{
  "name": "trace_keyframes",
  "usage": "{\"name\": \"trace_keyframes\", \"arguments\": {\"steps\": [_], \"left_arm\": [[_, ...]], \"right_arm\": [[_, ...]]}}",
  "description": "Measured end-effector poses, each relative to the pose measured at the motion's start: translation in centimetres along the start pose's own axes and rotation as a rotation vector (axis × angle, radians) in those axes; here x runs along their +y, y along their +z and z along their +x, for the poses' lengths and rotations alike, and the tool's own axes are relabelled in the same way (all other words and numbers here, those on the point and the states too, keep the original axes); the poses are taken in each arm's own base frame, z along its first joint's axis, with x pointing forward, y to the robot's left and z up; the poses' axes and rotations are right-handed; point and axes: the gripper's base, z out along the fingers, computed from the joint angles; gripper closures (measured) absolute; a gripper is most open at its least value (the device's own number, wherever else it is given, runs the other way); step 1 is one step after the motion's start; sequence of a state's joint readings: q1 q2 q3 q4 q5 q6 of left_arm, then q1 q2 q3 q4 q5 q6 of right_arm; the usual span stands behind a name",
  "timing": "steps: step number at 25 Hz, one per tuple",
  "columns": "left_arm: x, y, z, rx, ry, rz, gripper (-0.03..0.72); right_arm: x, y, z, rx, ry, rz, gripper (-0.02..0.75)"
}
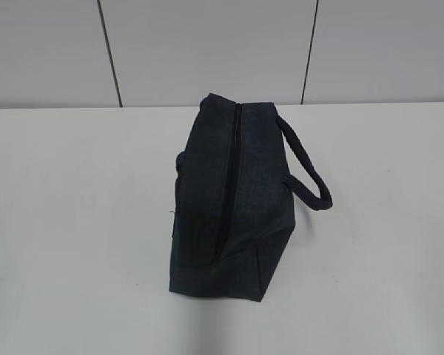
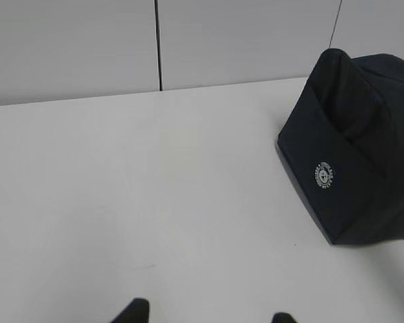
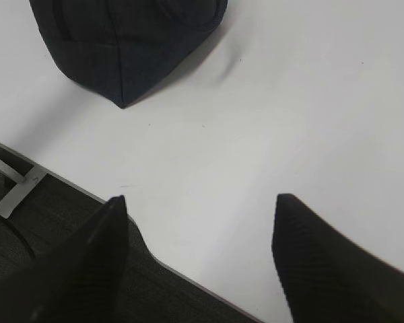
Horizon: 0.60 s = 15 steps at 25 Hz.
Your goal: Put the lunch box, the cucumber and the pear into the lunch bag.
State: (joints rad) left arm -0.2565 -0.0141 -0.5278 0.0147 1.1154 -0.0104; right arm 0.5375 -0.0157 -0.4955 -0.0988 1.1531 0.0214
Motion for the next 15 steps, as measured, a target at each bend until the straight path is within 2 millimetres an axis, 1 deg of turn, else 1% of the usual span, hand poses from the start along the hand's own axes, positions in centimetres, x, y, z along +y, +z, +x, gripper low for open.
{"name": "trace_keyframes", "arguments": {"steps": [5, 11, 15], "left_arm": [[-0.05, 0.0, 0.0, 0.0, -0.017, -0.032, 0.359], [-0.24, 0.0, 0.0, 0.0, -0.088, -0.164, 0.378], [-0.35, 0.01, -0.01, 0.001, -0.128, -0.241, 0.395]], "right_arm": [[0.0, 0.0, 0.0, 0.0, 0.0, 0.0, 0.223], [0.01, -0.01, 0.0, 0.0, 0.004, 0.006, 0.223], [0.09, -0.06, 0.03, 0.005, 0.042, 0.068, 0.223]]}}
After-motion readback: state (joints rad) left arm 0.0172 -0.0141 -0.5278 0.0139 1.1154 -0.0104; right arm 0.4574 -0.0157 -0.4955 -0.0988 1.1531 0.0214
